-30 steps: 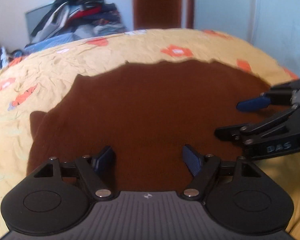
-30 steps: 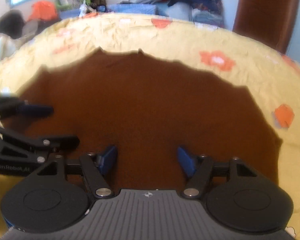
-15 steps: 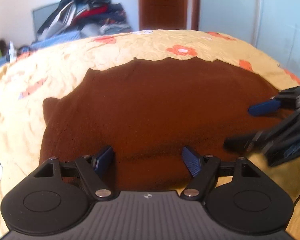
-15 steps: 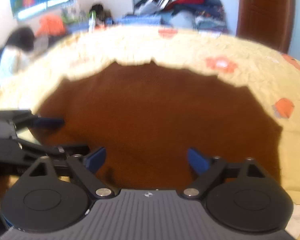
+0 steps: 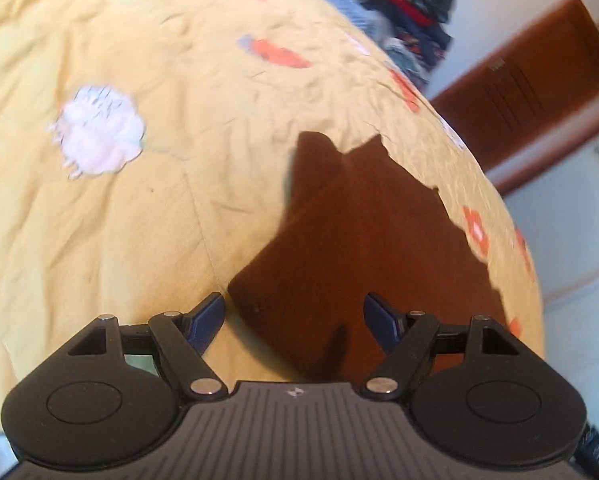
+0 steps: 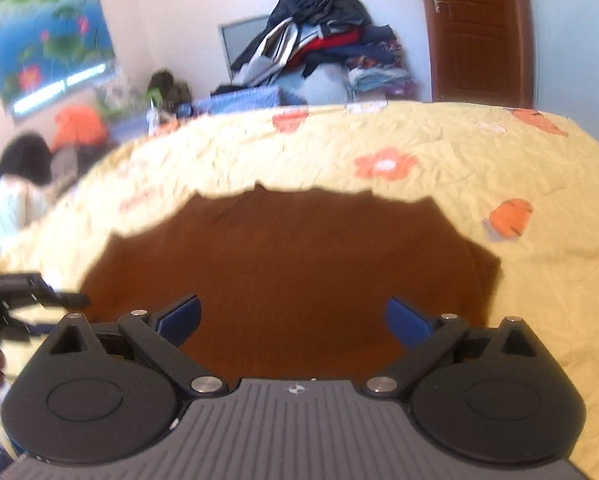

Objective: Fold small clothes

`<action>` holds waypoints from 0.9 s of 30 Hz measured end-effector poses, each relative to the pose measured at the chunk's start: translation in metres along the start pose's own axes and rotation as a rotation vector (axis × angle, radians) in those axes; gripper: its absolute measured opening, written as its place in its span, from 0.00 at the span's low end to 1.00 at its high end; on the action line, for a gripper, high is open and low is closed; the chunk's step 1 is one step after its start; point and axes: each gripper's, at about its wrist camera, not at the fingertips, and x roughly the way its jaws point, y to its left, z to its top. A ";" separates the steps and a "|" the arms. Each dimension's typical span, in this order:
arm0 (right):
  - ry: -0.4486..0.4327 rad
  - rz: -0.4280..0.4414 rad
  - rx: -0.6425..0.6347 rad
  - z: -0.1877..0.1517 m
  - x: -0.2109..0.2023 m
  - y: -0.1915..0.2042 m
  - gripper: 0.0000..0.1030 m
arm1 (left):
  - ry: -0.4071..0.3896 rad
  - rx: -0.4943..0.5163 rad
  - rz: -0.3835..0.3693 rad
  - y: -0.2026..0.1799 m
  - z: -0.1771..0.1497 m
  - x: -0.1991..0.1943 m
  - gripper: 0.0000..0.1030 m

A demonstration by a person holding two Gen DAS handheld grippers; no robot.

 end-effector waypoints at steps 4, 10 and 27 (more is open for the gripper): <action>-0.042 0.059 0.023 0.021 0.002 -0.005 0.97 | 0.014 -0.051 -0.072 0.002 -0.011 0.008 0.73; -0.009 0.171 0.062 0.038 0.011 0.006 0.98 | -0.003 -0.006 -0.034 -0.007 -0.023 0.010 0.38; 0.112 0.377 0.179 0.048 0.028 0.024 0.98 | -0.049 -0.323 -0.217 0.030 -0.012 0.013 0.66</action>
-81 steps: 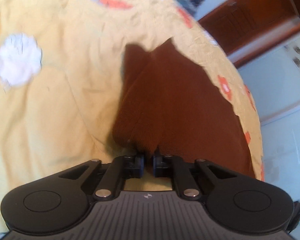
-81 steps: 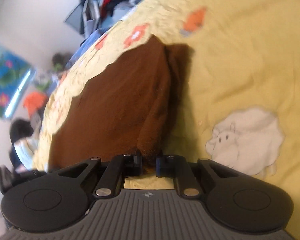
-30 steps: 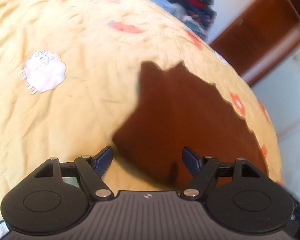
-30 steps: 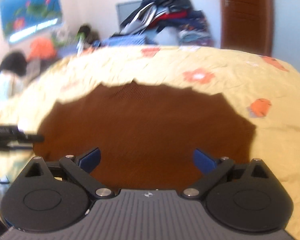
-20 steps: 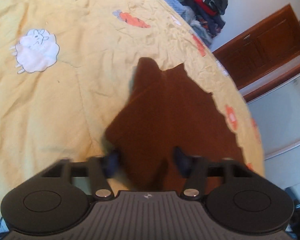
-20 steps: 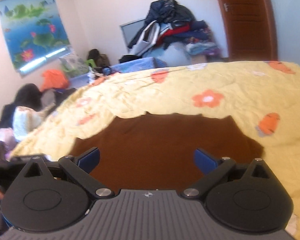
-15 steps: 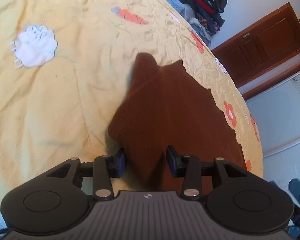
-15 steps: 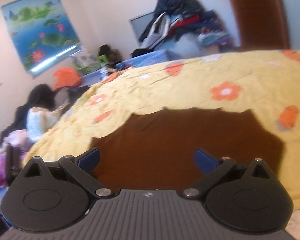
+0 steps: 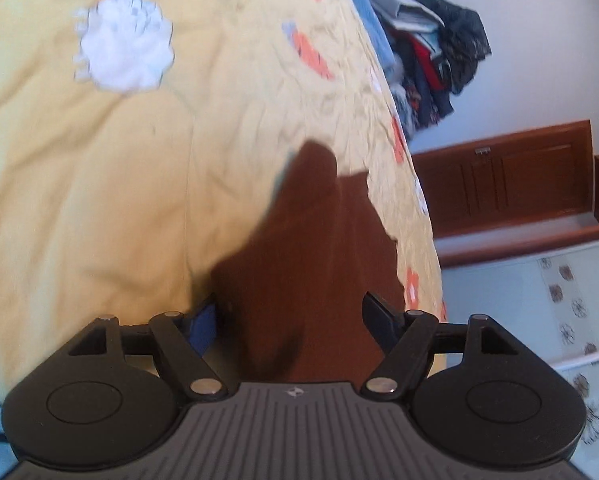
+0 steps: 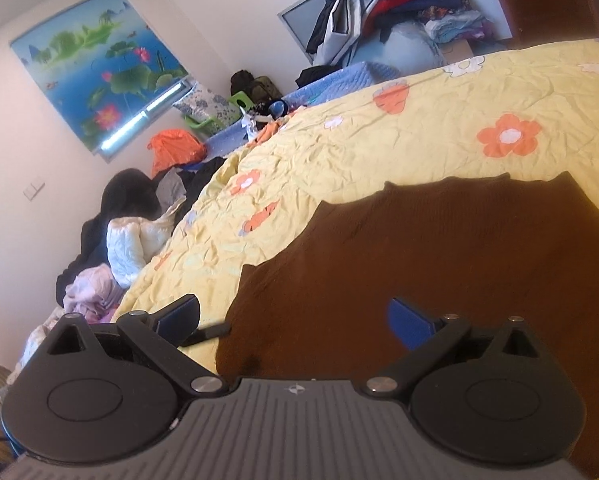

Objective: Fold small clothes

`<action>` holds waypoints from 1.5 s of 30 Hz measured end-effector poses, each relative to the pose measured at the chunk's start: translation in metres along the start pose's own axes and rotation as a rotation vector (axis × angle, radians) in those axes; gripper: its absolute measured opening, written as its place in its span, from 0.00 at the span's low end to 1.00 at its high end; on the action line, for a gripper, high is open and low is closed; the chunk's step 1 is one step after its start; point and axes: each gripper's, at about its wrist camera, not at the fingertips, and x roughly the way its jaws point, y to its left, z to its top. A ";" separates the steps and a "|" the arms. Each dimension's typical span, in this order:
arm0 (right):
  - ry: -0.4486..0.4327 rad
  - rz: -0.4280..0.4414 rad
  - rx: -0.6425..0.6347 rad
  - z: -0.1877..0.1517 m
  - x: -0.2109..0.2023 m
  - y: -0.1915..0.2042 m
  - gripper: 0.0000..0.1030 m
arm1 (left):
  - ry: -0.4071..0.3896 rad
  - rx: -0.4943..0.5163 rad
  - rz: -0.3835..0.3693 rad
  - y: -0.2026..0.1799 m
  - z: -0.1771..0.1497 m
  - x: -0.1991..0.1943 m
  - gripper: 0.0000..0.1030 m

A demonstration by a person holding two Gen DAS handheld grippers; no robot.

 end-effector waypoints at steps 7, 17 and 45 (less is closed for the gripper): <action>0.026 0.017 -0.002 0.011 0.015 0.008 0.98 | -0.047 0.371 0.187 -0.031 -0.023 0.013 0.21; 0.356 0.181 0.059 0.041 0.131 0.010 0.98 | -0.216 1.137 0.329 -0.101 -0.101 0.009 0.11; 0.215 -0.123 0.108 0.053 0.005 -0.178 0.36 | 0.027 1.842 -0.097 -0.164 -0.295 0.079 0.14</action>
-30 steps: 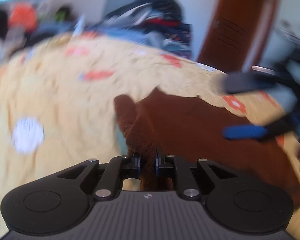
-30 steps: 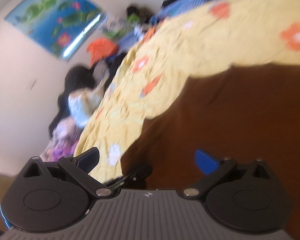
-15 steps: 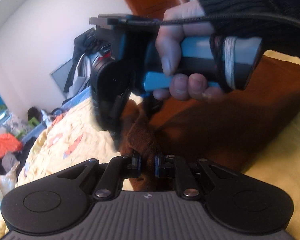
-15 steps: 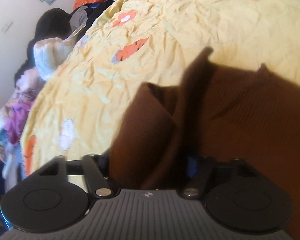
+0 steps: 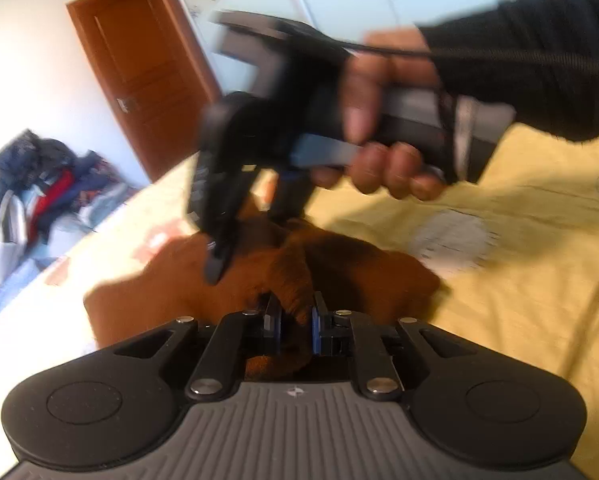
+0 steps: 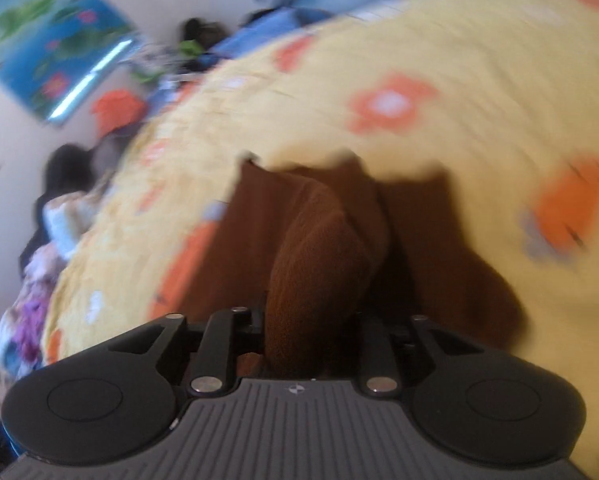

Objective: Fold small clothes

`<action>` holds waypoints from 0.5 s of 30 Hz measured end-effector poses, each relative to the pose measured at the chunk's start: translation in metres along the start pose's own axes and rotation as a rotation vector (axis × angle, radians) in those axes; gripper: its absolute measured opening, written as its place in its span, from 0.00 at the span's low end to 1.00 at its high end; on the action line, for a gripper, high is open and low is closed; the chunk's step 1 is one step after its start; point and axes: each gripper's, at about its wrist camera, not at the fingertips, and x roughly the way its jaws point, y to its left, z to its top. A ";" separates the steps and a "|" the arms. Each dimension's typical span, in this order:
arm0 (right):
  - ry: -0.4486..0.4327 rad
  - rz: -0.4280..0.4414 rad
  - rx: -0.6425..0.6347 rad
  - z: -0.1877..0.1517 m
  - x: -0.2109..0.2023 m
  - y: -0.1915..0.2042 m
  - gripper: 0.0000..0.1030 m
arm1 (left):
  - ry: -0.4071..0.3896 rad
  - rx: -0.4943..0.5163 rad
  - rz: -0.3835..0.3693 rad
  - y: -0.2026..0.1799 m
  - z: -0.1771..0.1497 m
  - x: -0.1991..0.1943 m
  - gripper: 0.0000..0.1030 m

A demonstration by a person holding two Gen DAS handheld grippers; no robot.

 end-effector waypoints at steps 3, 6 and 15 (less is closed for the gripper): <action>-0.067 0.089 0.105 -0.019 -0.012 -0.030 0.51 | -0.040 -0.001 0.003 0.019 -0.013 -0.019 0.25; -0.135 0.119 0.111 -0.017 -0.022 -0.031 0.59 | -0.068 -0.068 0.049 0.050 -0.026 -0.043 0.70; -0.107 0.030 -0.048 0.003 -0.005 -0.010 0.24 | -0.041 -0.193 0.165 0.086 -0.054 -0.089 0.79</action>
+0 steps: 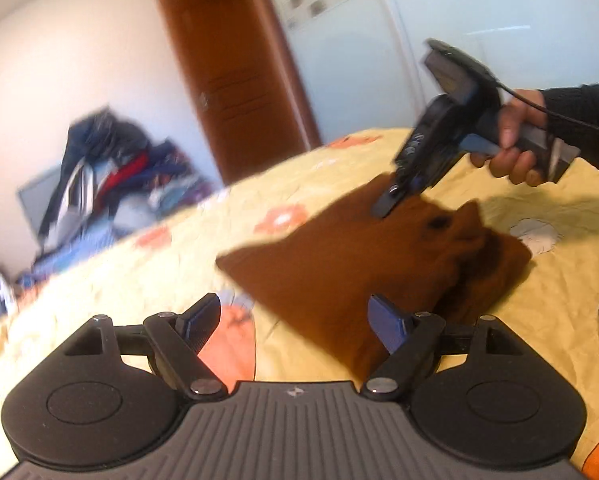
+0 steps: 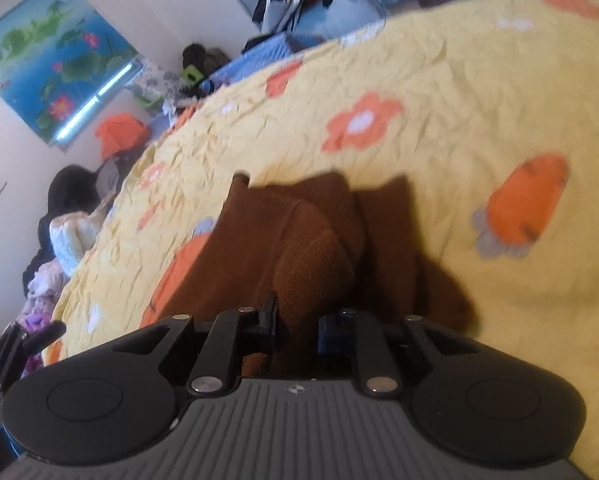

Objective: Fold small clothes

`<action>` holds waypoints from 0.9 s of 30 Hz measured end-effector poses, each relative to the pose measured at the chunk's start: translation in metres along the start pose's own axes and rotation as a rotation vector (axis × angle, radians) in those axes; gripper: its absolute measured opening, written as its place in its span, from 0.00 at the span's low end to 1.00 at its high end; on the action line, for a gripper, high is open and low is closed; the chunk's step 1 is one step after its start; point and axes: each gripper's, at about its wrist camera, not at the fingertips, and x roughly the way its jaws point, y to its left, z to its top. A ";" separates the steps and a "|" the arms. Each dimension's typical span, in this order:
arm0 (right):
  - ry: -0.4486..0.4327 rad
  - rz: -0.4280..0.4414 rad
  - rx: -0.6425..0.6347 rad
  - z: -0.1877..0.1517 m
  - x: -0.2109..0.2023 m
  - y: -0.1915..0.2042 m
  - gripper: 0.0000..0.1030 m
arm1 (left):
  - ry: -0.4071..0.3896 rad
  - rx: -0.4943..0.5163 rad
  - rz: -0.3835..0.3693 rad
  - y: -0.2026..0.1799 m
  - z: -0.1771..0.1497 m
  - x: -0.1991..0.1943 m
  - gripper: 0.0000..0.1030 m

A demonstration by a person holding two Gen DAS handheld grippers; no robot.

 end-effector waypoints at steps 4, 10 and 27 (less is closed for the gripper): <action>0.054 -0.064 0.020 -0.009 0.001 -0.015 0.37 | 0.040 -0.141 -0.071 0.017 0.003 0.005 0.79; -0.054 -0.029 0.061 -0.031 -0.046 0.005 0.60 | 0.062 -0.307 -0.157 0.037 0.000 0.010 0.79; 0.039 -0.120 -0.187 -0.094 -0.059 0.065 0.14 | 0.156 0.003 -0.150 -0.024 -0.013 0.032 0.15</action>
